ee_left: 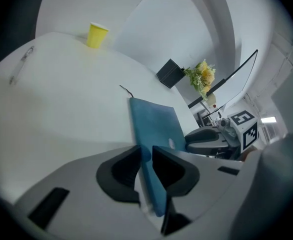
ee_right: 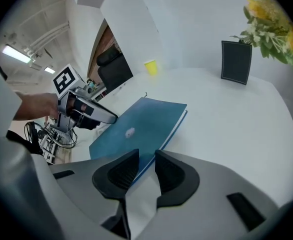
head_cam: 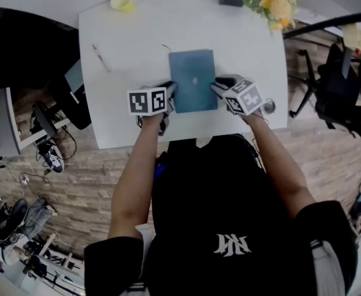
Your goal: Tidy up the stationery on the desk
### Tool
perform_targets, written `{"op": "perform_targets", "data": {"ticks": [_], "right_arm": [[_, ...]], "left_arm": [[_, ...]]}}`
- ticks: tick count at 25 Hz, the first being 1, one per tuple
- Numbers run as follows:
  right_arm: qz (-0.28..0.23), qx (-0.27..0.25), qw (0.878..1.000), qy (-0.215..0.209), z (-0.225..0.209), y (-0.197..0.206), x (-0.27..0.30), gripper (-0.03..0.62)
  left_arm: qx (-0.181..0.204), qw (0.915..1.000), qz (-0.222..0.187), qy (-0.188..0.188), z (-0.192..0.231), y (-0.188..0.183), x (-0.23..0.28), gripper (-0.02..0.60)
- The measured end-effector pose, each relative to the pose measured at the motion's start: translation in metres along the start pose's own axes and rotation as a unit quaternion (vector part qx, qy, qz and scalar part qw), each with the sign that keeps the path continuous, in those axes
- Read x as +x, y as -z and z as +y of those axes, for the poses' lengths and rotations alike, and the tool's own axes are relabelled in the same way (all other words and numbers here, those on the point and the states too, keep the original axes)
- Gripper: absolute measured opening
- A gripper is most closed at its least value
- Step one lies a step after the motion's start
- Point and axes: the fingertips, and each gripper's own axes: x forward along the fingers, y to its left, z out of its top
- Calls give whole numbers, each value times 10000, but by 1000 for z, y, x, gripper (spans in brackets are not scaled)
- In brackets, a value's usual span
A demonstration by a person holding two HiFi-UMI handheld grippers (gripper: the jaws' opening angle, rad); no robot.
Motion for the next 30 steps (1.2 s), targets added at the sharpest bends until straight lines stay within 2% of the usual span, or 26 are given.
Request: {"op": "perform_targets", "data": {"ticks": [11,22,25,30], "right_arm": [[28,-160,9998,-69,55,-10,26,122],[165,-260,9995,64,48,-11,25,123],[77,-508,9985,196,49,-32,16,123],[-202,-1033,9944,138,61,-88,9,123]], "left_arm": [[-15,10000,47,20,39,22,-40,74],[158,9997,-83,171,41,26,-44,74],[127,9995,-230,182,44,24,-52,74],[93,9986,-496,166,53,10,-71,74]]}}
